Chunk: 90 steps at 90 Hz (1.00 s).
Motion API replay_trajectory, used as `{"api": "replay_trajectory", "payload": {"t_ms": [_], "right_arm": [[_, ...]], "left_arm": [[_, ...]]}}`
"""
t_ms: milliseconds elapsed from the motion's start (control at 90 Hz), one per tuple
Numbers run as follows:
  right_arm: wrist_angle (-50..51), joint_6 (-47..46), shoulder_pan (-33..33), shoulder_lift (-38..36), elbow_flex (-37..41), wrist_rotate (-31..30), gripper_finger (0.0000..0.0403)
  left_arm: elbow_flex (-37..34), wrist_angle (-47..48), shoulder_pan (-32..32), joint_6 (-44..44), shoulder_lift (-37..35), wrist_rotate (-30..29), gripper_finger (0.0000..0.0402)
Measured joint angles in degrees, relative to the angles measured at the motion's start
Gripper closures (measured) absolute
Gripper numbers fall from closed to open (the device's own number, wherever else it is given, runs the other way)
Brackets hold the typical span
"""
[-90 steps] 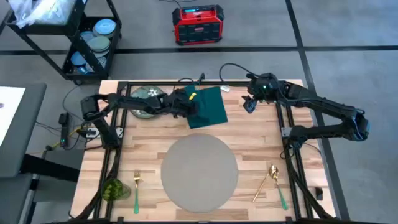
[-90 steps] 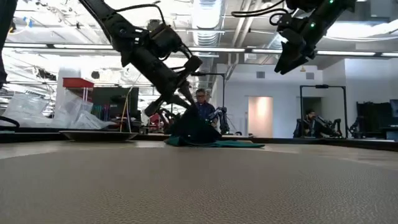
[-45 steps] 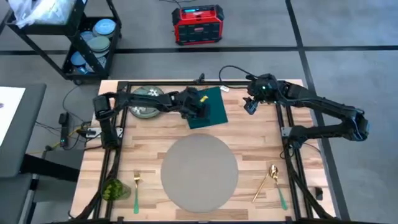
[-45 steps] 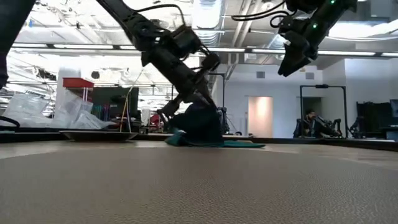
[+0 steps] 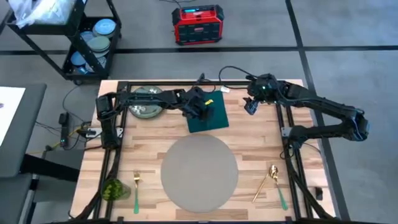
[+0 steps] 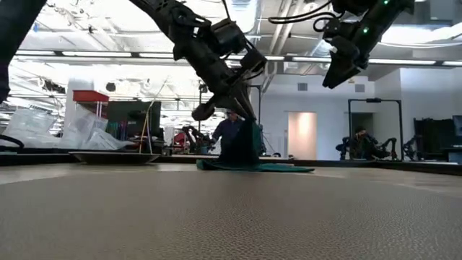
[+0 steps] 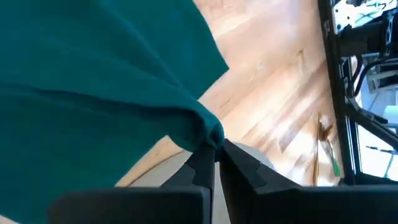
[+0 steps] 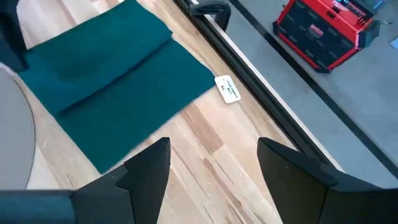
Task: Set table place
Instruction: Fold the blue table napkin
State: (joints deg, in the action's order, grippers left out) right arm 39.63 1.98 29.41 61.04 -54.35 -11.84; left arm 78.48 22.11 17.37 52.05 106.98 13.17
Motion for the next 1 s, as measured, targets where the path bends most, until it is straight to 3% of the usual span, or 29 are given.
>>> {"api": "replay_trajectory", "payload": {"t_ms": [1000], "right_arm": [[1.9, 1.5, 0.0, 0.0, 0.0, 0.0, 0.0172]], "left_arm": [[-0.1, 14.2, -2.0, -3.7, 0.0, 0.9, 0.0402]]}}
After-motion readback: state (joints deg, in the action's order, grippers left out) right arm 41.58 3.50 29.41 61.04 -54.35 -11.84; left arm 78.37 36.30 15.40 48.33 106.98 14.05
